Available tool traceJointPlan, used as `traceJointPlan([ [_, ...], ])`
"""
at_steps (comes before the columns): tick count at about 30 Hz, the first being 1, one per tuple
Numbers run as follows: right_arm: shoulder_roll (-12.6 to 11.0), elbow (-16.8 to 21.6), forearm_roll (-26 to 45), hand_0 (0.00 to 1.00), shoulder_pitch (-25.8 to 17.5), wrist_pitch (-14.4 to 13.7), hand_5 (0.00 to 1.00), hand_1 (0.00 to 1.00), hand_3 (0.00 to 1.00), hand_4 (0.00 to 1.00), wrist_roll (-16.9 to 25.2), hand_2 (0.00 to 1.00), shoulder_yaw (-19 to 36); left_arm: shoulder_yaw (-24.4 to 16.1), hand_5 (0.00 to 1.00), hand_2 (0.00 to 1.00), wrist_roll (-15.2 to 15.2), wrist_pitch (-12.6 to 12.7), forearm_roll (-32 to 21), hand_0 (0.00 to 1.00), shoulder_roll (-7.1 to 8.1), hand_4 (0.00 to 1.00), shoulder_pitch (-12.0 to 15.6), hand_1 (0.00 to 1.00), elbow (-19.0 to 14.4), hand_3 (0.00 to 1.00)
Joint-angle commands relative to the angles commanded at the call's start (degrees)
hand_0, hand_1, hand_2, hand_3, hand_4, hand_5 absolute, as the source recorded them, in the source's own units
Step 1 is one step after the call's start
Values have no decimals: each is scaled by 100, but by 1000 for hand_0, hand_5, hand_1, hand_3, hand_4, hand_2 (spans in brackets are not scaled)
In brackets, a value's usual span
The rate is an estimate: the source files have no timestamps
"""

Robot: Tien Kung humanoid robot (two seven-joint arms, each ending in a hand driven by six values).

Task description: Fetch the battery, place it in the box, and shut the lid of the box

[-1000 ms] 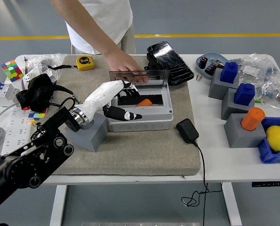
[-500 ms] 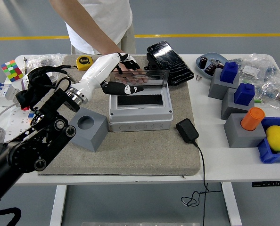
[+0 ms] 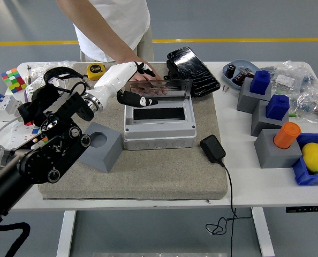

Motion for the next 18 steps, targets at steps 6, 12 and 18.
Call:
traceJointPlan([
  [6, -3, 0, 25, 680, -1, -7, 615, 662, 625, 998, 14, 695, -11, 127, 316, 626, 30, -17, -159, 505, 220, 998, 215, 659, -505, 614],
  [12, 4, 0, -12, 680, -13, -6, 615, 661, 625, 998, 9, 695, 25, 238, 335, 603, 83, 1, -344, 443, 406, 998, 454, 622, -1136, 608],
  [18, 8, 0, -36, 679, -13, -7, 615, 661, 624, 998, 8, 696, 41, 399, 352, 596, 197, -47, -467, 408, 510, 998, 602, 601, -1452, 610],
])
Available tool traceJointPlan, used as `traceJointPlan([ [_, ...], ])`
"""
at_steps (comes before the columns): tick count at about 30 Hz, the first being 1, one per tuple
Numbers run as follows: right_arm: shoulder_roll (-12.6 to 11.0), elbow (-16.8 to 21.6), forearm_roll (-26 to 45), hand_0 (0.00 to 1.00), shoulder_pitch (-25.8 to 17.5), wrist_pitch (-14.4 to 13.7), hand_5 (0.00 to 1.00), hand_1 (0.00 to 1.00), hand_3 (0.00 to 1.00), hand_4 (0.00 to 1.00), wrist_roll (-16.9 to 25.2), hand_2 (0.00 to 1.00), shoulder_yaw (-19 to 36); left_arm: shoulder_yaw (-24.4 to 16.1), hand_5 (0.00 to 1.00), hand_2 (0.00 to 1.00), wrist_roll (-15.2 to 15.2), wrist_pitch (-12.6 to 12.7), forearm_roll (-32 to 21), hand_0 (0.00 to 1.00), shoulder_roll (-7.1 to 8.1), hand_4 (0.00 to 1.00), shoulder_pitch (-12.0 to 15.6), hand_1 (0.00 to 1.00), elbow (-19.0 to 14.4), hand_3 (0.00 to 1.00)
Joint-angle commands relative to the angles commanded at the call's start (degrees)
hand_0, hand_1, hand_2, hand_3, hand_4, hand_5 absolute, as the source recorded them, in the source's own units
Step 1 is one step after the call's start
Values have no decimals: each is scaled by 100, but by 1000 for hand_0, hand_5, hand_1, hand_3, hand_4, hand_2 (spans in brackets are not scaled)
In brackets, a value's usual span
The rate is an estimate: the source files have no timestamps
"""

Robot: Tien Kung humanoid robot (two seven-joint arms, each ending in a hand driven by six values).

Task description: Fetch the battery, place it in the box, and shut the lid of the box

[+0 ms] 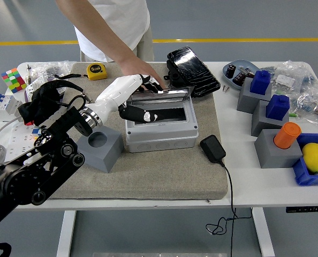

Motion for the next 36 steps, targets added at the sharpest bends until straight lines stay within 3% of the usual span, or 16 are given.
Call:
traceJointPlan([
  [15, 10, 0, -40, 679, 0, -7, 615, 661, 624, 998, 1, 694, 41, 321, 363, 588, 104, -56, -325, 378, 167, 998, 282, 587, -403, 608],
  [19, 17, 0, -36, 679, 8, -6, 615, 660, 624, 998, 7, 694, 36, -108, 366, 593, -66, 54, -433, 376, 195, 998, 552, 589, -725, 605],
  [23, 24, 0, -84, 679, -1, -2, 615, 660, 624, 998, -7, 694, 90, -922, 366, 593, -465, 319, -802, 376, 134, 998, 1033, 589, -935, 605],
  [32, 0, 0, -266, 679, 0, -6, 615, 661, 624, 998, -52, 694, 310, -2691, 364, 602, -1330, 775, -2263, 419, -226, 998, 1994, 619, -836, 613],
  [36, 4, 0, -268, 679, 12, -6, 615, 661, 624, 998, -55, 694, 340, -3212, 364, 602, -1572, 739, -3057, 419, -405, 998, 2194, 619, -617, 613],
])
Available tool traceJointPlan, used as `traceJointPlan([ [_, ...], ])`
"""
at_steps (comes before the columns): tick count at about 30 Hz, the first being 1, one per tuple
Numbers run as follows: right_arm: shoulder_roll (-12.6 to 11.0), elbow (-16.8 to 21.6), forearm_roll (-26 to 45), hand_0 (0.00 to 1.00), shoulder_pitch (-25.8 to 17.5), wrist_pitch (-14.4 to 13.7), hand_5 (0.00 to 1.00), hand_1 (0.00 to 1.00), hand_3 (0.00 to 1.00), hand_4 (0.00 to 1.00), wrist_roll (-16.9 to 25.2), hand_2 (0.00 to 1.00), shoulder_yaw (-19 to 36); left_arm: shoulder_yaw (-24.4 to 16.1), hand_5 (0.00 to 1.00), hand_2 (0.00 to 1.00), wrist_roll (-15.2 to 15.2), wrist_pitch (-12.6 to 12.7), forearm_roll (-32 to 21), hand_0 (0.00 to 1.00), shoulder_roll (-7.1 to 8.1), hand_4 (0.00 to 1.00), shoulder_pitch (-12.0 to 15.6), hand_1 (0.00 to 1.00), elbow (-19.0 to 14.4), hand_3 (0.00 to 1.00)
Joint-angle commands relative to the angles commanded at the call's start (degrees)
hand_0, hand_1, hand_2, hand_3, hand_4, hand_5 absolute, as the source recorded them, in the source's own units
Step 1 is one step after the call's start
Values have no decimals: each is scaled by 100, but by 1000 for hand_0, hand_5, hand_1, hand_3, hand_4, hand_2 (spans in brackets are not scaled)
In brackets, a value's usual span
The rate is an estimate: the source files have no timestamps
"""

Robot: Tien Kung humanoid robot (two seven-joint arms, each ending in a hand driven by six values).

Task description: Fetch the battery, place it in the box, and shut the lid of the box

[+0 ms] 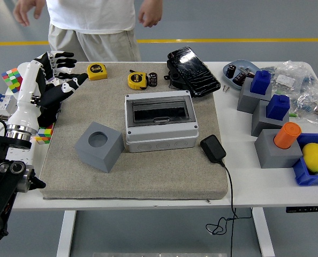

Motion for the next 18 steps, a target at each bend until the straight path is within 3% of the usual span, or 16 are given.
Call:
traceJointPlan([
  [6, 9, 0, -13, 679, -2, 10, 615, 661, 624, 998, -13, 694, 15, -469, 362, 602, -88, -81, -855, 428, -97, 998, 134, 628, 184, 614],
  [18, -29, 0, -35, 679, 35, 16, 615, 661, 625, 998, -26, 695, 26, -506, 361, 602, 96, -185, -841, 429, -39, 998, 342, 627, 211, 612],
])
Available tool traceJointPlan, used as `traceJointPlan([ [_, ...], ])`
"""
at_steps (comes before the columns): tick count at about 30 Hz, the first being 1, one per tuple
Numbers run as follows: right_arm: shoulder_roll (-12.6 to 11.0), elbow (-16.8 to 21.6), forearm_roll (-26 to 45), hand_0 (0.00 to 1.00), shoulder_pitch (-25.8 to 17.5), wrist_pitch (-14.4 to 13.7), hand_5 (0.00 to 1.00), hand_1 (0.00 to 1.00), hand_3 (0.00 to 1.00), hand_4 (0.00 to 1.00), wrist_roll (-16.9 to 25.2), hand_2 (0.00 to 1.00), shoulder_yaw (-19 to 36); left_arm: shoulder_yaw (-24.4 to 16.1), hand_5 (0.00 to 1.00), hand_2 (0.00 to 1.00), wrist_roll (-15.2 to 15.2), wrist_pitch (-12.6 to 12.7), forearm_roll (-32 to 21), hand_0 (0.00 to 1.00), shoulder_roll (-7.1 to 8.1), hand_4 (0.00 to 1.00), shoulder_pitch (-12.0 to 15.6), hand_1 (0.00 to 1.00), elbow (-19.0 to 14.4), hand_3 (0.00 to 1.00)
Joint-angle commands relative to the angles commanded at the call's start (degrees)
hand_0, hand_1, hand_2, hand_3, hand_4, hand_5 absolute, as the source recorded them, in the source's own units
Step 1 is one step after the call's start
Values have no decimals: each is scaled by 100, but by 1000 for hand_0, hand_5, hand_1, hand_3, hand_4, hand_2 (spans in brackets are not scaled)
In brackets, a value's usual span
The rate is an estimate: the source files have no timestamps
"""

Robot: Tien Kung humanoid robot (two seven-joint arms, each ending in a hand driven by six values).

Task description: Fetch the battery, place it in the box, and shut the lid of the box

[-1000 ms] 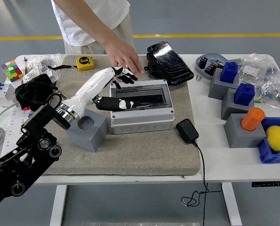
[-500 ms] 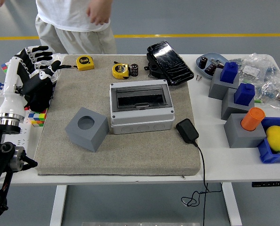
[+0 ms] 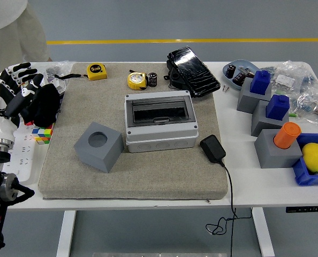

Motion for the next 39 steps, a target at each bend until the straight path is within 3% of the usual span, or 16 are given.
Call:
traceJointPlan([
  [9, -14, 0, 4, 679, 41, 5, 616, 661, 624, 998, -15, 695, -15, -25, 353, 599, 126, -55, 72, 432, 40, 998, -13, 626, -4, 612],
  [16, -19, 0, 19, 679, 29, 15, 617, 661, 625, 998, -37, 696, -13, -70, 344, 598, 400, -171, 230, 431, 53, 998, 11, 625, -10, 612],
  [39, -1, 0, 22, 679, -20, 15, 619, 662, 626, 998, -47, 697, 48, -151, 343, 585, 454, -215, 244, 428, 43, 998, 137, 611, -77, 611],
])
